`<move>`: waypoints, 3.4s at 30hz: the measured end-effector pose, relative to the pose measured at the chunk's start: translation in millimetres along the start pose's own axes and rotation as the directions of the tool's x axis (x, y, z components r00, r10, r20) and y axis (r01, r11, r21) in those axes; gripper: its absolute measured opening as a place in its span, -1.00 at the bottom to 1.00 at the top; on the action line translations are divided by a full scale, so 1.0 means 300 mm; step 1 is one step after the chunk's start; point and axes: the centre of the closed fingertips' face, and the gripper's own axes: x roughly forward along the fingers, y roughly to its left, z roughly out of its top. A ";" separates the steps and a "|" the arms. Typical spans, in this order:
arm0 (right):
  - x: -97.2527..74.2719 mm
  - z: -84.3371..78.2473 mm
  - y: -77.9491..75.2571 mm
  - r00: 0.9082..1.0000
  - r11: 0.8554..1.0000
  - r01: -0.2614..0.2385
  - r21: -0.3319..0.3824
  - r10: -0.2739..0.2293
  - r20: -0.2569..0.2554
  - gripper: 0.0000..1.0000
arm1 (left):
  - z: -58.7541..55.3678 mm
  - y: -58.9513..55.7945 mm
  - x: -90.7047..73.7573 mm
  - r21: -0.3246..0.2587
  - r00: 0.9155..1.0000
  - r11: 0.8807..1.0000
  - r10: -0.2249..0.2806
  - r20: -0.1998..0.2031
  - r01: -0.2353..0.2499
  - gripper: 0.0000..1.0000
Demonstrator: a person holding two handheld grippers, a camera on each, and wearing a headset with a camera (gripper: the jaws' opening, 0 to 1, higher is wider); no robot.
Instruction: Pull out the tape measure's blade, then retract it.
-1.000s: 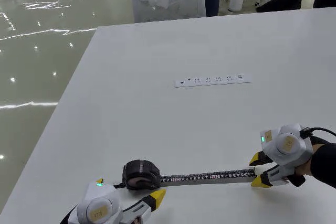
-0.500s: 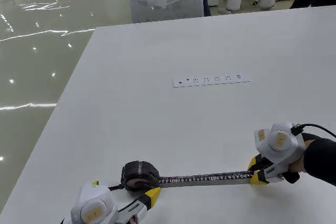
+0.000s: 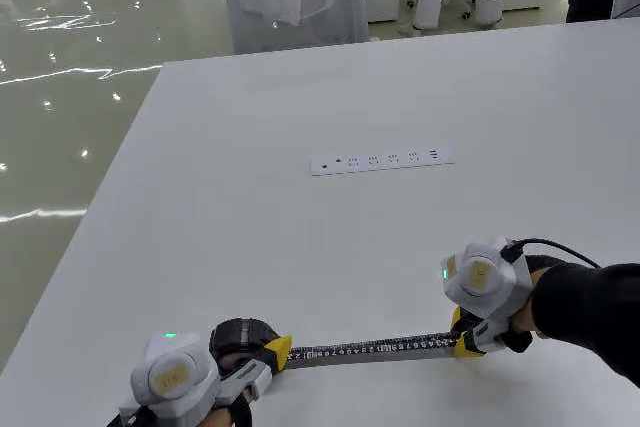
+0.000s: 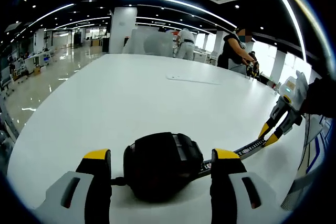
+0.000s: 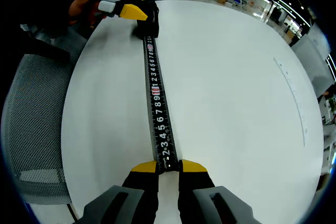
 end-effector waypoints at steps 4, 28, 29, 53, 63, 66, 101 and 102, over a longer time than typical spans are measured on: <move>0.000 -0.002 -0.001 1.000 1.000 -0.010 0.014 0.010 -0.021 -0.82 | -0.031 -0.006 0.030 -0.025 0.997 1.000 0.000 -0.074 -0.002 0.16; -0.004 0.007 0.003 1.000 0.995 0.024 0.094 -0.025 0.008 -0.83 | -0.053 0.009 0.016 0.101 0.993 0.995 0.022 -0.116 -0.010 0.10; -0.003 0.007 0.001 1.000 0.995 0.025 0.097 -0.026 0.009 -0.83 | -0.051 0.010 0.017 0.097 0.993 0.995 0.021 -0.113 -0.010 0.10; -0.001 0.010 0.008 0.999 0.993 0.020 0.116 -0.023 0.022 -0.83 | -0.047 0.010 0.020 0.056 0.990 0.998 0.043 -0.133 -0.036 0.12; 0.003 0.018 0.010 1.000 0.999 0.007 0.043 -0.008 0.010 -0.85 | -0.047 0.011 0.022 0.063 0.990 0.998 0.038 -0.132 -0.030 0.12; 0.004 0.021 0.009 1.000 0.999 0.008 0.037 -0.008 0.008 -0.85 | -0.047 0.011 0.025 0.063 0.990 0.998 0.037 -0.137 -0.029 0.12; 0.013 0.044 0.005 0.999 0.998 0.022 0.066 -0.020 -0.033 -0.84 | -0.047 0.006 0.027 0.058 0.988 0.998 0.031 -0.154 -0.022 0.14; 0.012 0.045 0.004 0.999 0.997 0.022 0.077 -0.020 -0.029 -0.84 | -0.046 0.006 0.025 0.059 0.987 0.998 0.030 -0.156 -0.021 0.14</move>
